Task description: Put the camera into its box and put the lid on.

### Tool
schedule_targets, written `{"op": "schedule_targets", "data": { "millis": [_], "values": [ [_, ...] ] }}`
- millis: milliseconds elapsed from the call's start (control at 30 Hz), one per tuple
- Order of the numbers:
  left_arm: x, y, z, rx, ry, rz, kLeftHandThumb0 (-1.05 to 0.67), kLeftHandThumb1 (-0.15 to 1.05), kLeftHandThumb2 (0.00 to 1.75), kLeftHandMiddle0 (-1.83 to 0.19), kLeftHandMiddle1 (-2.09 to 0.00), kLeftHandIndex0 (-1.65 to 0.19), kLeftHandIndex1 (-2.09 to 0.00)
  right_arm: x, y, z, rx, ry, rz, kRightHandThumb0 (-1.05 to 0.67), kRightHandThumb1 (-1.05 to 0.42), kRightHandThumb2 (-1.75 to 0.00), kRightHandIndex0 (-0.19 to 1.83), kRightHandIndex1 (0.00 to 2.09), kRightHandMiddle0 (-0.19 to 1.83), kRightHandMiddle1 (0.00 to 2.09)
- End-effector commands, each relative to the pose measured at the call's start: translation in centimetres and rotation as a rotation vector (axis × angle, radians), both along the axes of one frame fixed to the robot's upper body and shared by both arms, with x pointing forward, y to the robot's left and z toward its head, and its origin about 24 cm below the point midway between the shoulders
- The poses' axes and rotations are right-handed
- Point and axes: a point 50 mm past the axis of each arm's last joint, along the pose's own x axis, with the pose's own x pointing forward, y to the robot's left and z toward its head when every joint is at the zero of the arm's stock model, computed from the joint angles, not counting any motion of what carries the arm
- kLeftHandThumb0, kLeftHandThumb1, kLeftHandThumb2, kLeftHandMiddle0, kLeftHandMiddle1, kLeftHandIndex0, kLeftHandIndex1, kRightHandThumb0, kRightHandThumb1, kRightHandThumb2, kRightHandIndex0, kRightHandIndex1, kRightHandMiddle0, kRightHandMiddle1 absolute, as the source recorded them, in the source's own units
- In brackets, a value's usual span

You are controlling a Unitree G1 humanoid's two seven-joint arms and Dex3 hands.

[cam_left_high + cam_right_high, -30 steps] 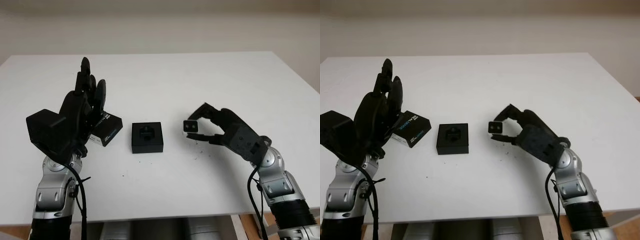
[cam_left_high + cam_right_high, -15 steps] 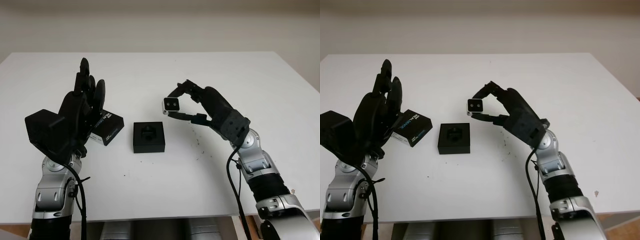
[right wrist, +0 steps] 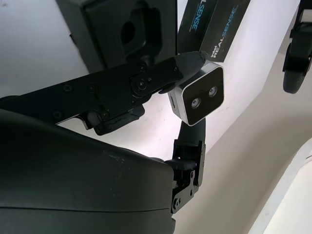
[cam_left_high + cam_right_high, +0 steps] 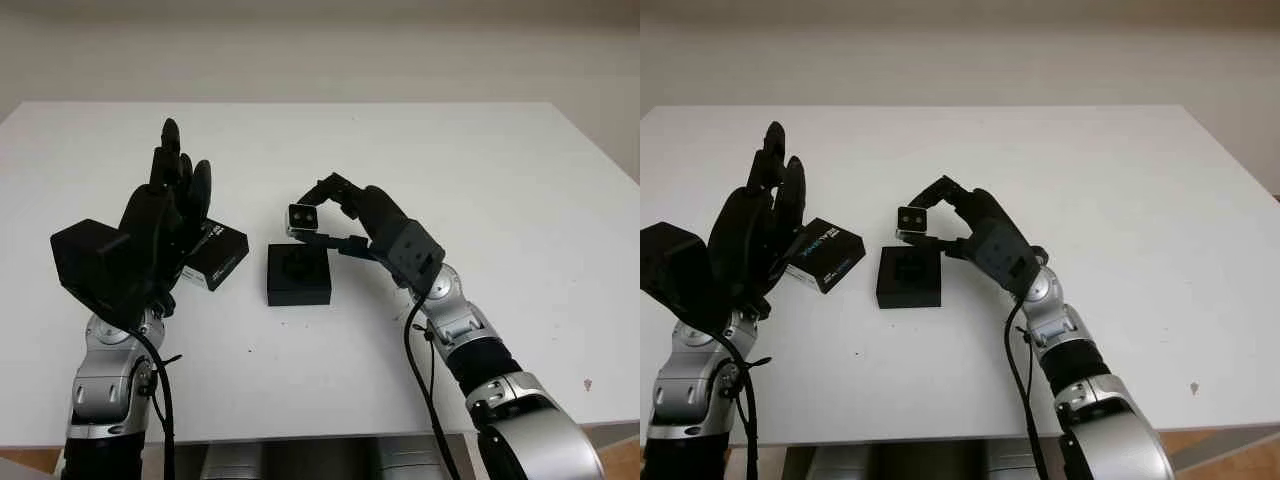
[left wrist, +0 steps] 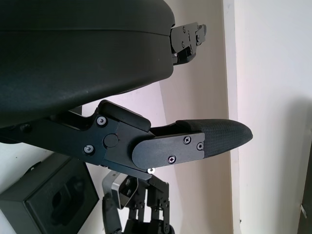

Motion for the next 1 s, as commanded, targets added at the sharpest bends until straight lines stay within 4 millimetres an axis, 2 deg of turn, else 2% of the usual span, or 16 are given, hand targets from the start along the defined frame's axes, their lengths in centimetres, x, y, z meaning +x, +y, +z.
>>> {"op": "schedule_targets", "data": {
  "millis": [0,233,567,967],
  "values": [
    [-0.1,0.0,0.3,0.002,-0.016,-0.001,-0.77,1.05,0.57,0.19,0.0,0.19,0.0,-0.4,0.6,-0.5,0.006,0.001,0.013,-0.52,-1.02,-0.05,0.19,0.05,0.38,1.57],
    [-0.1,0.0,0.2,-0.001,-0.012,-0.004,-0.77,1.05,0.58,0.19,0.0,0.19,0.0,-1.7,0.7,-1.5,-0.018,0.029,0.033,-0.51,-1.02,-0.05,0.19,0.05,0.37,1.58],
    [-0.2,-0.1,0.3,-0.003,-0.007,0.0,-0.77,1.05,0.58,0.19,0.0,0.19,0.0,-2.8,0.5,-1.2,-0.051,0.007,0.038,-0.51,-1.02,-0.05,0.2,0.06,0.34,1.61],
    [-0.2,-0.1,0.1,-0.009,-0.002,-0.011,-0.78,1.05,0.58,0.19,0.0,0.19,0.0,-2.8,0.4,-1.7,-0.068,0.006,-0.003,-0.49,-1.01,-0.05,0.21,0.06,0.35,1.58]
  ]
}}
